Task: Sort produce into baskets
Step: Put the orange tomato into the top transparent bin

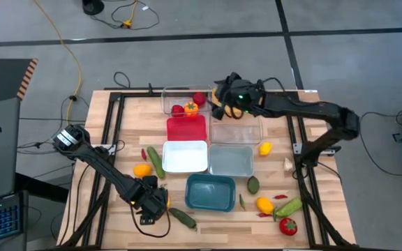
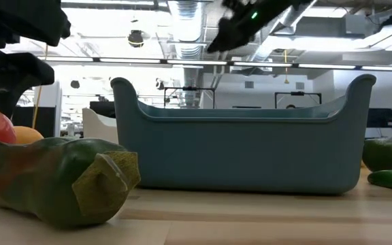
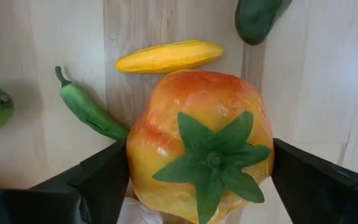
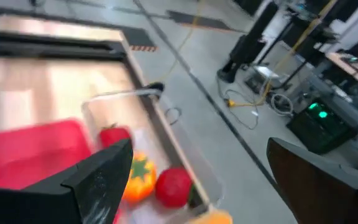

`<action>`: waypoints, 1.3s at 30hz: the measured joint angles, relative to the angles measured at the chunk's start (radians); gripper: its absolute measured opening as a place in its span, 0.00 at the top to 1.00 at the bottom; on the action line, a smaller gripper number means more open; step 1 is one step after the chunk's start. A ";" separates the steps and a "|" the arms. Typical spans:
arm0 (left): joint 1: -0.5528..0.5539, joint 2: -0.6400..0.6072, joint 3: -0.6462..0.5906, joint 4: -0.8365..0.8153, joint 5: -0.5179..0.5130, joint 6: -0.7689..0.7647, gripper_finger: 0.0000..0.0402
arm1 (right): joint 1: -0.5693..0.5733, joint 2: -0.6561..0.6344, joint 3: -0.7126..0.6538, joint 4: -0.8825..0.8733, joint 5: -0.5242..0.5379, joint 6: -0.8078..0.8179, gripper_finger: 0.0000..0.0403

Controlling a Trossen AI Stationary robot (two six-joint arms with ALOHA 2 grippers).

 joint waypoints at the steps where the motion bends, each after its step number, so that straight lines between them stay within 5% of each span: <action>1: 0.002 -0.003 0.000 0.000 0.000 0.000 0.19 | 0.015 -0.028 0.000 -0.032 0.000 0.000 0.01; 19: 0.213 -0.198 0.136 -0.039 0.048 0.151 0.20 | 0.302 -0.292 0.000 -0.675 -0.003 0.381 0.01; 29: 0.576 -0.369 0.169 -0.016 -0.062 0.553 0.20 | 0.466 -0.275 -0.034 -0.777 -0.003 0.570 0.01; 39: 1.005 -0.338 0.169 0.073 -0.040 0.886 0.20 | 0.601 -0.263 -0.043 -0.771 -0.004 0.775 0.01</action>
